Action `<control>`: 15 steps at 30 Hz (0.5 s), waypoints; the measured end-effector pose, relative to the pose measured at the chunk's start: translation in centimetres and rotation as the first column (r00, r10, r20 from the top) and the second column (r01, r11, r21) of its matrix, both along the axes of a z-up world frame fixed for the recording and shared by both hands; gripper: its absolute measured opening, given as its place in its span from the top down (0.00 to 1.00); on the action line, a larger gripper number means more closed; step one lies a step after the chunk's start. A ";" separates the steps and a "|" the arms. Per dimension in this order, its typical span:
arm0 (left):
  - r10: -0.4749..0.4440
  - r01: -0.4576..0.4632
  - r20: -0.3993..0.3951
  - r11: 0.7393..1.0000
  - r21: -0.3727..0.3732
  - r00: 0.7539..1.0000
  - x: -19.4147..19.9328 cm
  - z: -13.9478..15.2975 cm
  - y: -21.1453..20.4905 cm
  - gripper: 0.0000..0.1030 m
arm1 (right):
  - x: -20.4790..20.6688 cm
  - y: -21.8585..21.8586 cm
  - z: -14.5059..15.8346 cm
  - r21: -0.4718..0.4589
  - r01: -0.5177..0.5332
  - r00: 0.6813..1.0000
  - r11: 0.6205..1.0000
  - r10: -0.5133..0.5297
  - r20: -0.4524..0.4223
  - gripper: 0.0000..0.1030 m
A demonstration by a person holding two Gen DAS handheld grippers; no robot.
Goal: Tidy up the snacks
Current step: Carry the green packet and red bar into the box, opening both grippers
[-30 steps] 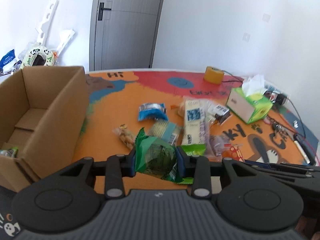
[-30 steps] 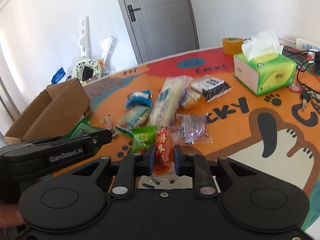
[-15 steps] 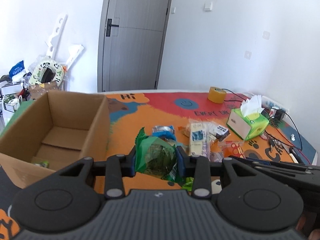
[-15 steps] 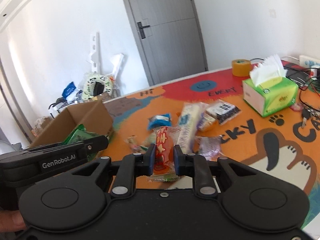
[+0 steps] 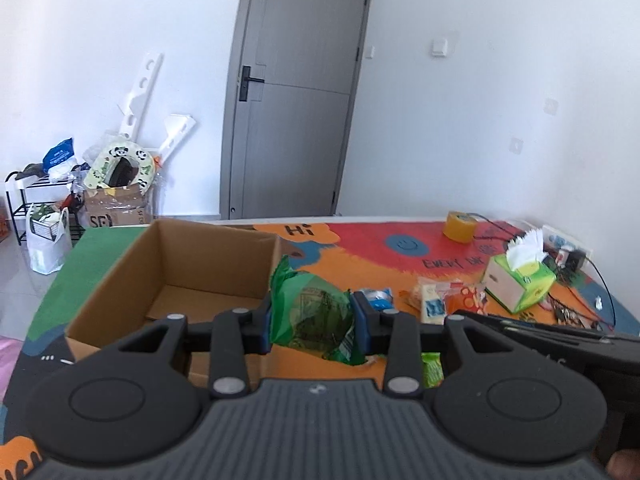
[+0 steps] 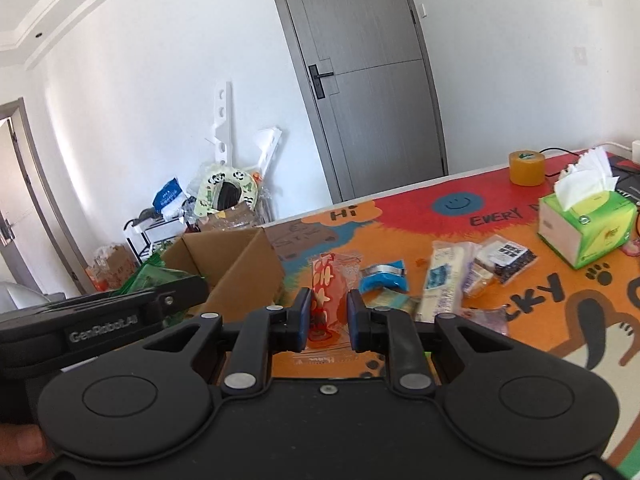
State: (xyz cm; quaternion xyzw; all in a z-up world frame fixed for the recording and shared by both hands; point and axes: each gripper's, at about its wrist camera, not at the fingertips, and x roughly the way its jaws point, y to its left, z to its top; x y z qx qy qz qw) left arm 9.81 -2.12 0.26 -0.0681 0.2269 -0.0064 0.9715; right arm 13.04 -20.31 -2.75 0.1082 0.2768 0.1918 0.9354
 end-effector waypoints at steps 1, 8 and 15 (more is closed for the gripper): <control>0.005 -0.005 0.002 1.000 -0.006 1.000 0.0 0.0 0.4 0.64 | 0.1 0.4 0.0 0.000 -0.004 1.000 1.000 0.004 -0.002 0.80; 0.058 -0.058 0.012 0.998 -0.014 0.998 0.5 0.3 3.4 0.64 | 1.0 2.7 0.7 -0.003 -0.041 0.999 0.999 0.041 0.026 0.80; 0.119 -0.119 -0.004 0.993 -0.026 0.993 1.8 -0.3 6.4 0.64 | 2.2 5.3 1.0 -0.010 -0.091 0.995 0.996 0.091 0.030 0.80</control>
